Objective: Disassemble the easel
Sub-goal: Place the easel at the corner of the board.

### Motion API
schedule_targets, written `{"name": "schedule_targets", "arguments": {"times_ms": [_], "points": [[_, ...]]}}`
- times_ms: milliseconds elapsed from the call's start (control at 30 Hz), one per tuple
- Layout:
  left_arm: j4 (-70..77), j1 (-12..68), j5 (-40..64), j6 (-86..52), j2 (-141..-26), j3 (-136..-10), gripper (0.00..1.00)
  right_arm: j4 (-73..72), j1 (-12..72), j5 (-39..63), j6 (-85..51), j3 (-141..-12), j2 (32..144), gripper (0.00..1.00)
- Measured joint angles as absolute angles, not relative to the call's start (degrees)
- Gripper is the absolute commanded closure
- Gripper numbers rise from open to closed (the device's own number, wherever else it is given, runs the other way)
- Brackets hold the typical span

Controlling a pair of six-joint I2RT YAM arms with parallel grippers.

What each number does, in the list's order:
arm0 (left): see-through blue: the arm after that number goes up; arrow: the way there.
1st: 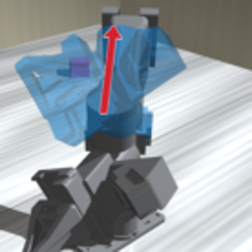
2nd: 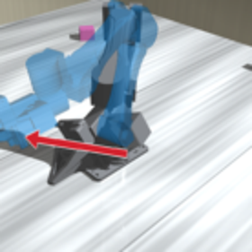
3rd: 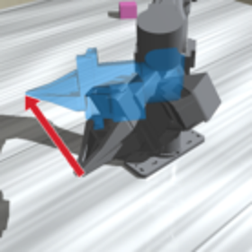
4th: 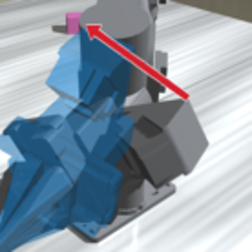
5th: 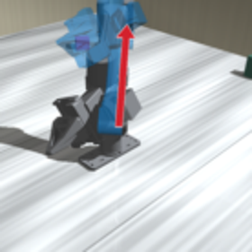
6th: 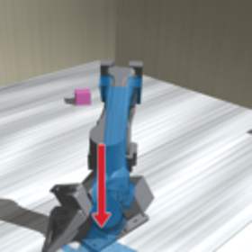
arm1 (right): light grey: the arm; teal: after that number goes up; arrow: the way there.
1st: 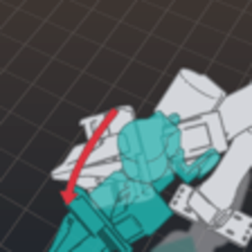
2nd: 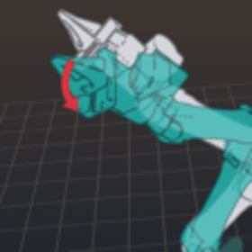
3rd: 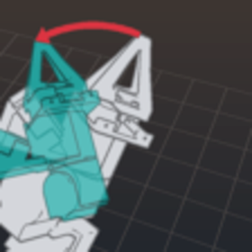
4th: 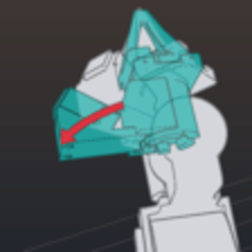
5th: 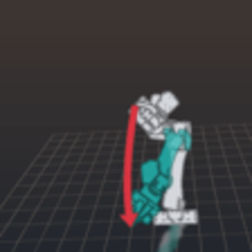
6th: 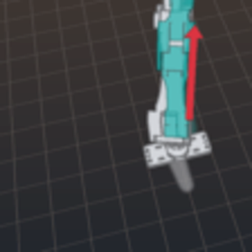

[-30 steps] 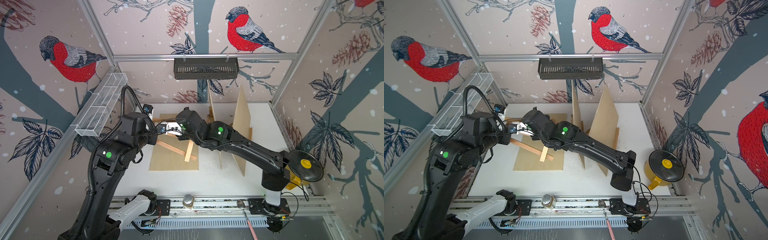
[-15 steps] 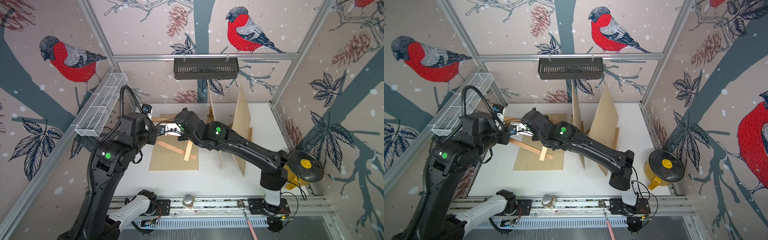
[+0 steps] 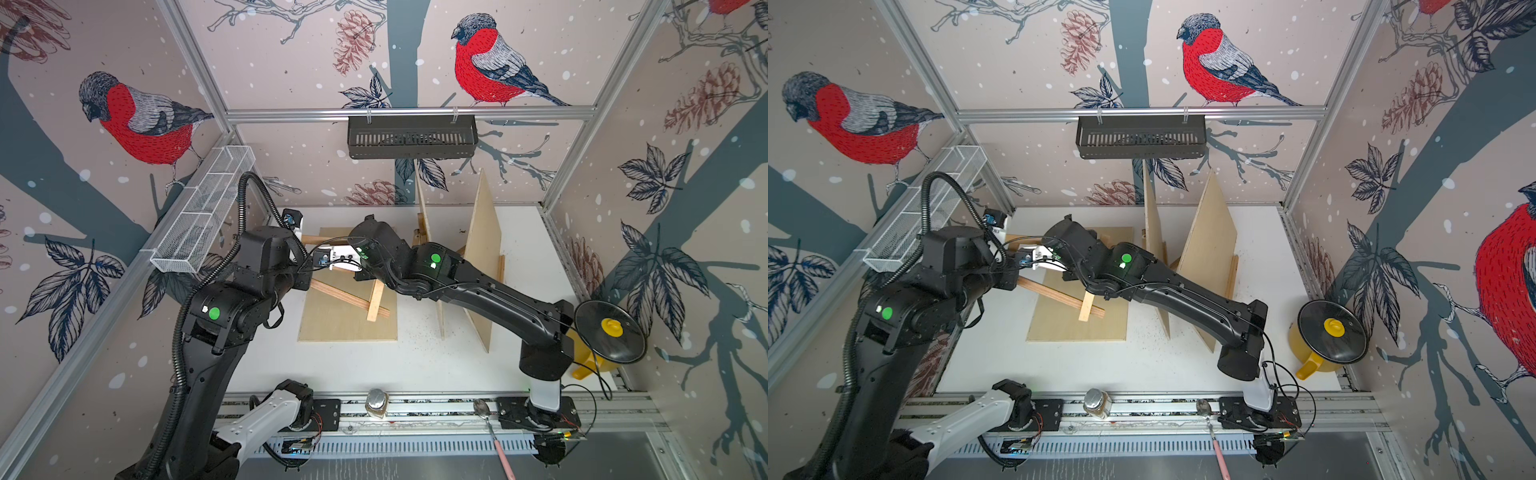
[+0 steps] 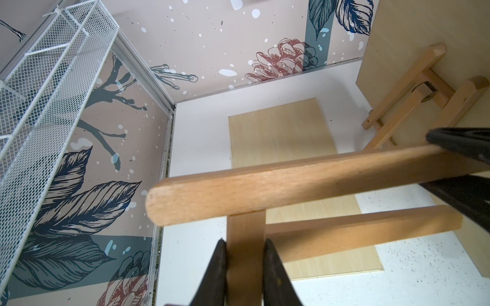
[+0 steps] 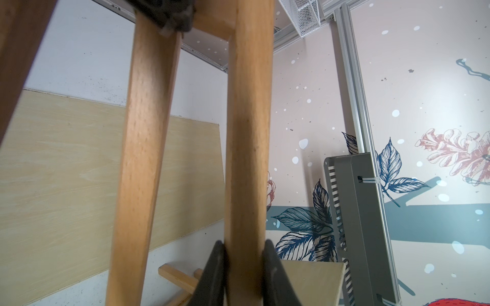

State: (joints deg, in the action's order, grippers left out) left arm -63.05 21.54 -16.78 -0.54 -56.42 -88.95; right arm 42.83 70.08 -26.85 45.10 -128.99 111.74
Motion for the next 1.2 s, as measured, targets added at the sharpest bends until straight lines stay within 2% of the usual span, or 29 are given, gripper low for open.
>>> {"name": "schedule_targets", "arguments": {"times_ms": [133, 233, 267, 467, 867, 1200], "points": [[-62.15, 21.54, -16.71, -0.78, -55.99, -88.40, 0.70, 42.74, 70.08, -26.85, 44.82, -128.99, 111.55, 0.94], [-59.70, 21.61, -16.08, -1.50, -55.20, -88.07, 0.65, 42.83, 70.02, -25.63, 44.12, -128.86, 110.93, 0.94], [-59.16, 21.61, -16.14, -1.50, -54.96, -88.01, 0.56, 42.68, 70.00, -25.43, 43.57, -128.70, 110.61, 0.95], [-55.27, 21.61, -16.51, -2.39, -52.42, -87.96, 0.55, 39.77, 70.17, -24.08, 40.14, -127.63, 108.53, 0.95], [-43.20, 21.61, -15.09, -6.61, -39.27, -87.96, 0.53, 30.26, 68.47, -25.30, 29.74, -125.71, 104.62, 0.94], [-41.23, 21.61, -17.15, -8.91, -40.12, -82.72, 0.50, 21.96, 63.72, -23.59, 26.50, -119.15, 90.41, 0.94]]}}
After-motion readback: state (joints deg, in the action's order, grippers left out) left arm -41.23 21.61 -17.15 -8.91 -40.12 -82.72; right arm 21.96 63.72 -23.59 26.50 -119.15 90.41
